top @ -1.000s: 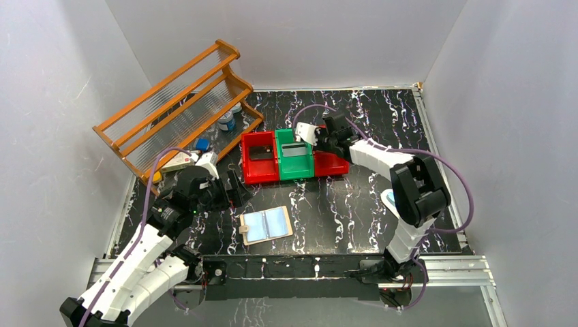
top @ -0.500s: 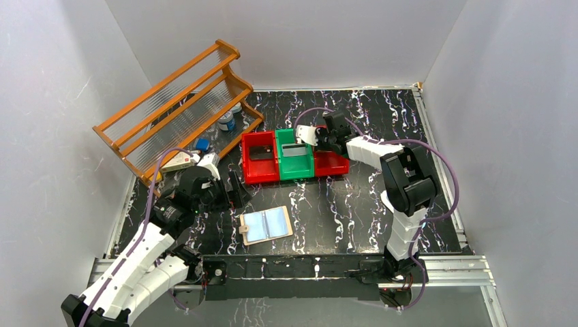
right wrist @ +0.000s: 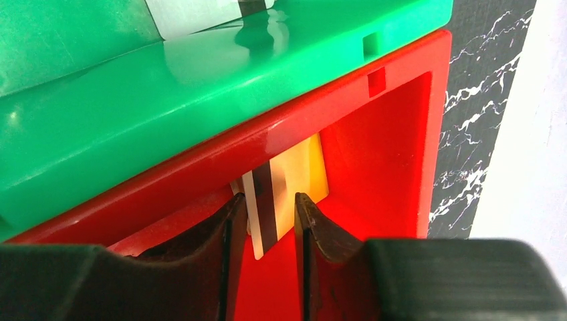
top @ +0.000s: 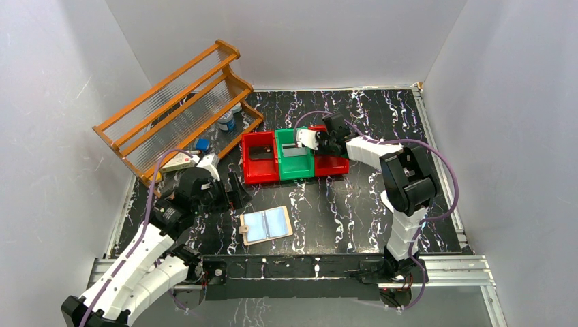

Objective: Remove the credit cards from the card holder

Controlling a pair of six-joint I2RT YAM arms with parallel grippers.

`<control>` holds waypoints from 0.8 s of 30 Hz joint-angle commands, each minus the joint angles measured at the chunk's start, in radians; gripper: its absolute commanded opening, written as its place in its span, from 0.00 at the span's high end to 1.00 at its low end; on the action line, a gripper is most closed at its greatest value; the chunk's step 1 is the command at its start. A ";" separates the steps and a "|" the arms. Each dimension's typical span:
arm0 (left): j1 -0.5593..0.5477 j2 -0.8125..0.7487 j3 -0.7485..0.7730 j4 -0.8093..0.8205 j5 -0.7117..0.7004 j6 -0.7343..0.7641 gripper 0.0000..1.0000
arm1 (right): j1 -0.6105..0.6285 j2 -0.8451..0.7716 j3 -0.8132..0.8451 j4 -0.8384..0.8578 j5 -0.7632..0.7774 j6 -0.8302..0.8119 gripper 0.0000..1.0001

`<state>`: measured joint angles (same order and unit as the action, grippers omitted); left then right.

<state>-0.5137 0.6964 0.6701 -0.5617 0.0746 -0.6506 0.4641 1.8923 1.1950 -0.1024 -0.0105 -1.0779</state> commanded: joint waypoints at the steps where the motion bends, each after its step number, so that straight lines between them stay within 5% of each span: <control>1: -0.001 -0.008 -0.007 -0.004 -0.001 0.000 0.02 | -0.006 -0.014 0.017 0.017 0.012 0.007 0.59; 16: -0.001 -0.027 -0.015 -0.004 -0.018 -0.013 0.02 | 0.015 -0.056 0.024 0.013 0.147 0.124 0.55; 24: -0.001 0.011 -0.015 -0.011 -0.005 -0.035 0.02 | 0.151 -0.264 0.008 0.076 0.310 0.561 0.50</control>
<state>-0.5137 0.6926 0.6609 -0.5621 0.0677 -0.6632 0.5472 1.8065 1.1877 -0.0986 0.2024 -0.8146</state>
